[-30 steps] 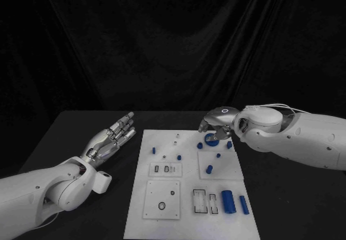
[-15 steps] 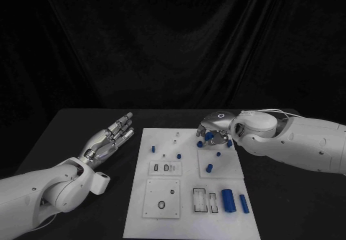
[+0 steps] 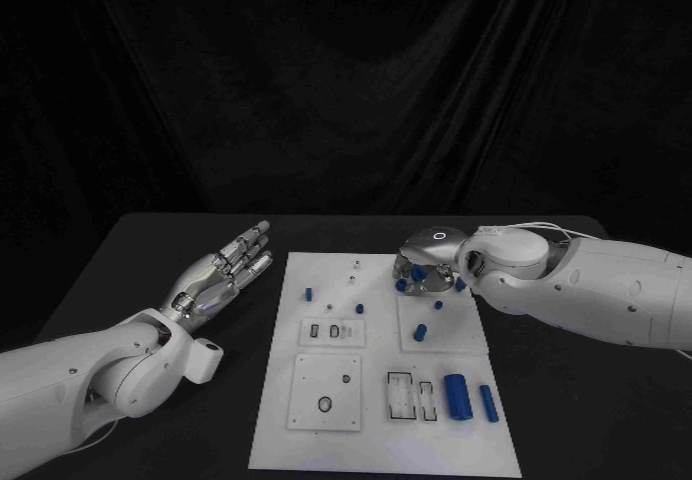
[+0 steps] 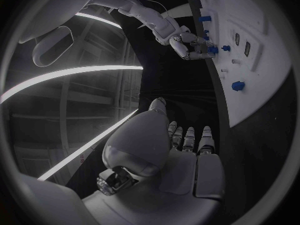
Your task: Assemble the parts on the task board
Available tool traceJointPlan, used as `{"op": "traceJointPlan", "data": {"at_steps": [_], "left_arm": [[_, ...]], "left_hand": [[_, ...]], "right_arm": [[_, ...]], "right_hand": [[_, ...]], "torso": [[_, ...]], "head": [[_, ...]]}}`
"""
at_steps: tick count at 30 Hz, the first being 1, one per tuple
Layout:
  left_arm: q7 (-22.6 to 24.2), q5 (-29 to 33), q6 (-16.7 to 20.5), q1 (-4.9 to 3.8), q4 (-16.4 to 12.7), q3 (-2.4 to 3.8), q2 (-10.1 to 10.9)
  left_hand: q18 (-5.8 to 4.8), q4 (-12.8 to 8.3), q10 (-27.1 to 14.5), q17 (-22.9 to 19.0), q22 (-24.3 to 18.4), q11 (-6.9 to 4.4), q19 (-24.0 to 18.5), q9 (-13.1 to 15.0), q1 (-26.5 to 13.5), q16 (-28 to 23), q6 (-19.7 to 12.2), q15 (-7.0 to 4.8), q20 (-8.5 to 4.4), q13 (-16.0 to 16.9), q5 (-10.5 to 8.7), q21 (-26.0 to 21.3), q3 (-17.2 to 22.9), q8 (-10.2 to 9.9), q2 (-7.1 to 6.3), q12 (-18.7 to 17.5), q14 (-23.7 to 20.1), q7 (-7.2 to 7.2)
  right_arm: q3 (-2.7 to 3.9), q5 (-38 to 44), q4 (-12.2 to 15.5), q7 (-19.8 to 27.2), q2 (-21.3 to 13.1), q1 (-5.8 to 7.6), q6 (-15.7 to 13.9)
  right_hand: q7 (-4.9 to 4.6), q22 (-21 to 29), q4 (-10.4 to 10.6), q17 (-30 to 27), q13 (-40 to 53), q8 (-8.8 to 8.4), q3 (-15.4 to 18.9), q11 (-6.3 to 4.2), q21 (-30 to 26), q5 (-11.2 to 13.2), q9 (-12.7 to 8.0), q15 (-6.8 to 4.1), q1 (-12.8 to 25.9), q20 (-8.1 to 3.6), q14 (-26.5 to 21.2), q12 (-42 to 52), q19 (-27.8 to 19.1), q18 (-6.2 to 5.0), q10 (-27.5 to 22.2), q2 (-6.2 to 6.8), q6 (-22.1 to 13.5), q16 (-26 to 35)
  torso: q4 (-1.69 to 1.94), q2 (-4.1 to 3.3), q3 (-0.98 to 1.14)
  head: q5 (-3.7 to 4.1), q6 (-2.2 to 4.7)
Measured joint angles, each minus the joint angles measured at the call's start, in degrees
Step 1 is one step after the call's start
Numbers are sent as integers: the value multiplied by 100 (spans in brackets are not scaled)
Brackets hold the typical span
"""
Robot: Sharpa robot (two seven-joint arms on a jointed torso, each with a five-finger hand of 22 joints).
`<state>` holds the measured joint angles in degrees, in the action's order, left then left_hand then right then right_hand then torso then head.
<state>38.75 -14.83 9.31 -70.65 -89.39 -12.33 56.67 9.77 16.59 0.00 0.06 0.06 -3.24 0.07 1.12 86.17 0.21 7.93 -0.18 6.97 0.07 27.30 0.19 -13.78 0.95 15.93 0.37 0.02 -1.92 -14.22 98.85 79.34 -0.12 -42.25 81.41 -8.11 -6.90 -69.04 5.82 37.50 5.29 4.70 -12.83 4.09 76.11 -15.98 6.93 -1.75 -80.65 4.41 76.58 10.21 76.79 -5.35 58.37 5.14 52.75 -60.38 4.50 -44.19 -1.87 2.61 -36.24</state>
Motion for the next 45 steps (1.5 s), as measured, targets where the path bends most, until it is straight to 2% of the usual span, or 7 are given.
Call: {"op": "traceJointPlan", "data": {"at_steps": [5, 15, 20, 29, 34, 36, 45], "left_arm": [[0, -1, -34, 0, 20, 0, -13], [1, -3, -109, 0, 59, 0, -34], [1, -4, -135, 0, 77, -1, -34], [2, -5, -167, 0, 118, -1, -47], [2, -5, -176, 0, 142, -1, -98], [3, -6, -181, 0, 147, -1, -115], [3, -7, -189, 0, 149, -1, -124]], "left_hand": [[-1, -10, -1, 1, 0, 40, -8, 5, 23, 0, 32, 11, 33, 0, 27, 0, 10, 0, 23, 0, -12, 32], [0, -15, -1, 2, 1, 80, -16, 18, 92, 0, 129, 91, 139, 2, 73, 0, 67, 22, 0, 0, 11, 130], [-1, -15, -2, 3, 1, 120, 0, 20, 137, 0, 130, 112, 165, 2, 87, 0, 79, 22, -1, 0, -10, 130], [-1, -31, -2, 4, 2, 120, -1, 20, 158, 0, 130, 154, 205, 3, 116, 0, 95, 22, -23, 0, -10, 130], [-1, -37, -1, 2, 2, 120, -1, 20, 158, 0, 130, 154, 205, 1, 139, 0, 119, 21, -23, 0, -10, 130], [-1, -31, -2, 1, 2, 120, -3, 20, 160, 0, 128, 154, 207, 0, 143, 0, 126, 21, -21, 0, -10, 132], [-1, -31, -1, -1, 2, 120, -1, 19, 184, 0, 109, 174, 245, -2, 167, 0, 126, 21, 2, 0, 11, 151]], "right_arm": [[-1, 4, -134, 65, 104, -64, -48], [4, -18, -292, 236, 188, -143, -271], [0, -85, -252, 312, 141, -147, -444], [10, -269, -181, 347, 289, 106, -704], [11, -409, -487, 343, 681, 158, -789], [12, -456, -632, 342, 829, 164, -813], [18, -576, -1200, 343, 1317, 135, -834]], "right_hand": [[-1, -87, 87, 98, -32, 0, -240, 7, 43, -300, 0, 6, 22, 31, 46, -46, 31, -1, 114, 22, 123, -67], [55, -145, 140, 76, -63, 118, -594, -42, 43, -194, 73, -17, 22, 0, 69, -90, 61, -1, 577, 22, 569, -84], [55, -244, 104, 215, -73, 247, -717, -78, 111, -163, 99, 43, 19, 44, 206, -128, 129, -1, 956, 20, 883, -140], [5, -380, 26, 357, -122, 313, -796, -108, 177, 173, 99, 42, -138, 41, 347, -224, 225, -2, 1243, 7, 1021, -183], [17, -427, 10, 430, -138, 313, -812, -94, 193, 297, 99, 32, -204, 61, 381, -280, 245, 3, 1279, -3, 1033, -246], [25, -466, 9, 495, -138, 312, -812, -95, 228, 300, 99, 50, -205, 45, 400, -306, 290, 93, 1279, -2, 1041, -285], [25, -526, 9, 580, -146, 237, -811, -96, 258, 301, 101, 47, -211, 63, 437, -374, 308, 92, 1280, 4, 1041, -312]], "torso": [[1, 10, -3], [4, 29, -3], [5, 35, -4], [5, 46, -6], [5, 48, -7], [7, 50, -7], [18, 52, -8]], "head": [[-4, -20], [-35, -64], [-50, -70], [-108, -89], [-142, -98], [-149, -98], [-158, -97]]}}
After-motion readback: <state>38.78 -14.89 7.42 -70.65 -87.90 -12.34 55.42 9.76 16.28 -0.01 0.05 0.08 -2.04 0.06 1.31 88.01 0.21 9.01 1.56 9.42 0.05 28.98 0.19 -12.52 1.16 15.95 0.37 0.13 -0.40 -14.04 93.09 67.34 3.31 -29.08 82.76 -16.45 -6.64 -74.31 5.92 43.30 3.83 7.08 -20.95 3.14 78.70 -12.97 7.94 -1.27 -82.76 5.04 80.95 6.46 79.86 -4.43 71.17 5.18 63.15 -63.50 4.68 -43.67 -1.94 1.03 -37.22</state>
